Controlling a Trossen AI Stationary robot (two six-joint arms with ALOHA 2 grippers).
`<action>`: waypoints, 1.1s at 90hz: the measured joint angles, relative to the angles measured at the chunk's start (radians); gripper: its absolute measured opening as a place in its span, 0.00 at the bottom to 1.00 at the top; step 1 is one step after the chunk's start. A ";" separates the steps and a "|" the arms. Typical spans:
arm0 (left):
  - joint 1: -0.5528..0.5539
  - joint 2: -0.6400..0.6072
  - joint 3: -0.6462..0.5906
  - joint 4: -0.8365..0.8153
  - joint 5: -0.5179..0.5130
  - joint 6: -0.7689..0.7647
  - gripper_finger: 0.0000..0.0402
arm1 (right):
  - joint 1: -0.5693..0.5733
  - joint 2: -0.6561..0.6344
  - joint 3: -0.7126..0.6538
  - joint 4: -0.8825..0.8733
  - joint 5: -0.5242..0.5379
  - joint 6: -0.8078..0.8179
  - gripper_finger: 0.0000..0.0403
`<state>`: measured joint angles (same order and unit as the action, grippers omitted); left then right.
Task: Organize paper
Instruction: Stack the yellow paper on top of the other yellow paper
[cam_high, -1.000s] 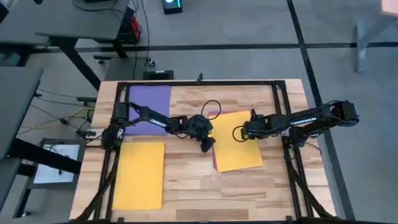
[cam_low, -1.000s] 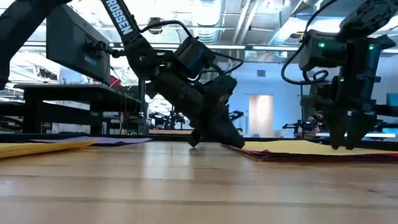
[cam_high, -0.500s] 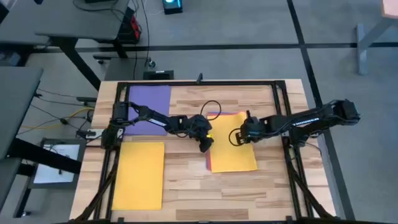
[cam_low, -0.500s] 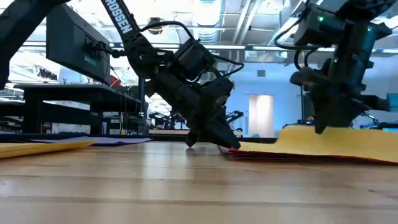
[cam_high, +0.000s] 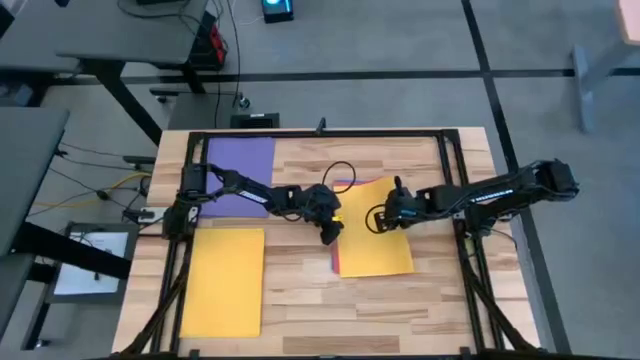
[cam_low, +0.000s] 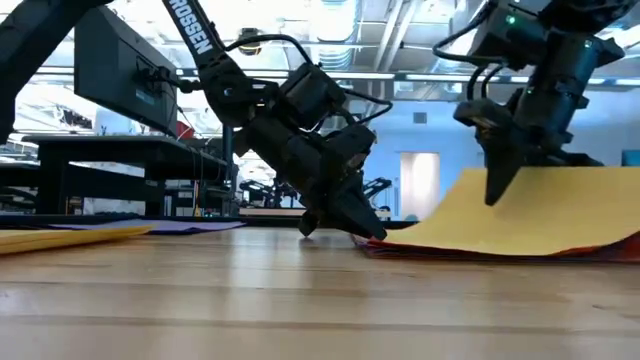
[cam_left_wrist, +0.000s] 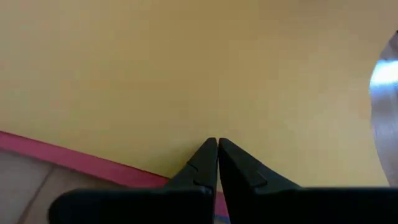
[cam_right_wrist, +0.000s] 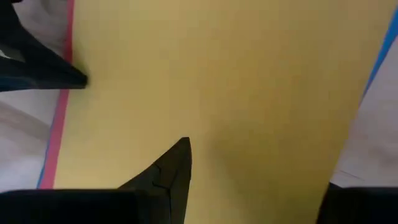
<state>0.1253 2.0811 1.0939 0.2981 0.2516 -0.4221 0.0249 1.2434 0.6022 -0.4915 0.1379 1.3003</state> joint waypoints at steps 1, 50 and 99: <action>0.000 0.000 0.000 0.000 0.000 0.000 0.00 | 0.001 0.000 0.000 0.000 0.000 0.000 0.31; 0.000 0.001 -0.001 0.000 0.000 0.008 0.00 | 0.012 -0.064 0.070 -0.235 -0.143 0.018 0.31; 0.000 0.001 -0.001 -0.001 0.000 0.018 0.00 | 0.033 -0.064 0.106 -0.259 -0.262 0.088 0.31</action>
<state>0.1257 2.0823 1.0931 0.2974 0.2516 -0.4042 0.0583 1.1793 0.7086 -0.7504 -0.1237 1.3885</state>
